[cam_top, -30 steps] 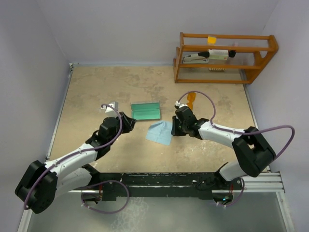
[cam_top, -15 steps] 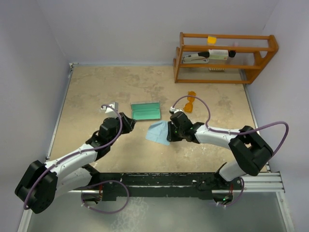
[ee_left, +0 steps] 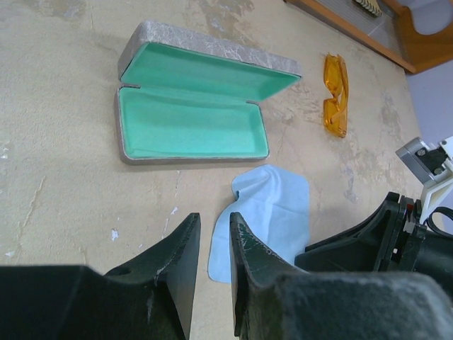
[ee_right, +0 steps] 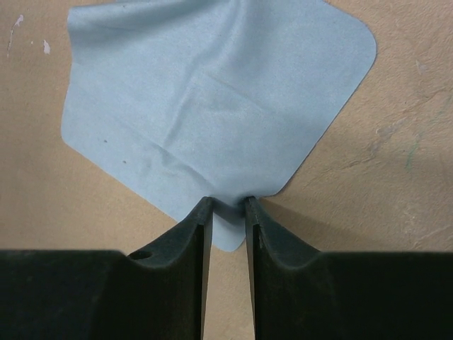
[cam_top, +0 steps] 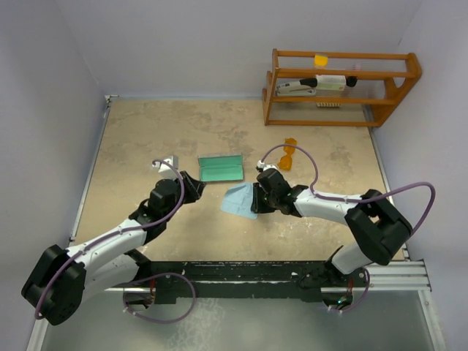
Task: Organize the sunglasses
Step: Adjust the glasses cleaning cloth at the center of the board.
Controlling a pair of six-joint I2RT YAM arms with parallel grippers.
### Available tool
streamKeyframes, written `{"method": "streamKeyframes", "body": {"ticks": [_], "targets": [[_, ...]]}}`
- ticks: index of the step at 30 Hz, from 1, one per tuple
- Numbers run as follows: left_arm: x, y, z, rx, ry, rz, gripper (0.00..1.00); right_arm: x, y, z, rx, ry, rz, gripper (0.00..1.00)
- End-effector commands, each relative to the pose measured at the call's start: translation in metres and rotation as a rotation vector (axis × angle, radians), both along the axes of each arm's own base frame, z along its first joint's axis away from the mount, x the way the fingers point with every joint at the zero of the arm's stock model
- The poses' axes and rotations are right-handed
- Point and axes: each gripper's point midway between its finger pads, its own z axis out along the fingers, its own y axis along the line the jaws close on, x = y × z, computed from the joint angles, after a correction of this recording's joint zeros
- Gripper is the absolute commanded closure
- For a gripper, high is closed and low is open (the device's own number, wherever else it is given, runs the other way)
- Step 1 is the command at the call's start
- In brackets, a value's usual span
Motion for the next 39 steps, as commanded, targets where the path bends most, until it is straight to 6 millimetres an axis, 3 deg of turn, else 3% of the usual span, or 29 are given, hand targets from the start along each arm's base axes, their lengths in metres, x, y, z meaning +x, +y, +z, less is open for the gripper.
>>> {"method": "streamKeyframes", "body": {"ticks": [1, 3, 7, 23, 33, 35, 39], "targets": [[0.002, -0.003, 0.013, -0.036, -0.04, 0.0, 0.8, -0.008, -0.004, -0.015, -0.057, 0.037, 0.012, 0.77], [0.001, -0.003, 0.014, -0.039, -0.044, -0.002, 0.8, -0.011, -0.004, -0.02, -0.073, 0.051, 0.016, 0.88], [0.001, -0.002, 0.015, -0.038, -0.047, 0.004, 0.8, -0.016, -0.005, -0.023, -0.079, 0.055, 0.015, 1.0], [0.005, -0.004, 0.017, -0.032, -0.05, 0.0, 0.8, -0.054, -0.017, -0.001, -0.062, 0.11, 0.113, 1.0], [0.005, -0.009, 0.012, -0.018, -0.038, -0.021, 0.8, -0.075, -0.035, -0.013, -0.111, 0.159, 0.158, 1.0], [0.005, -0.009, 0.01, -0.016, -0.035, -0.023, 0.79, -0.074, -0.035, -0.012, -0.102, 0.142, 0.157, 0.87], [0.004, -0.016, 0.009, -0.01, -0.03, -0.058, 0.79, -0.068, -0.032, -0.007, -0.077, 0.105, 0.138, 0.77]]}}
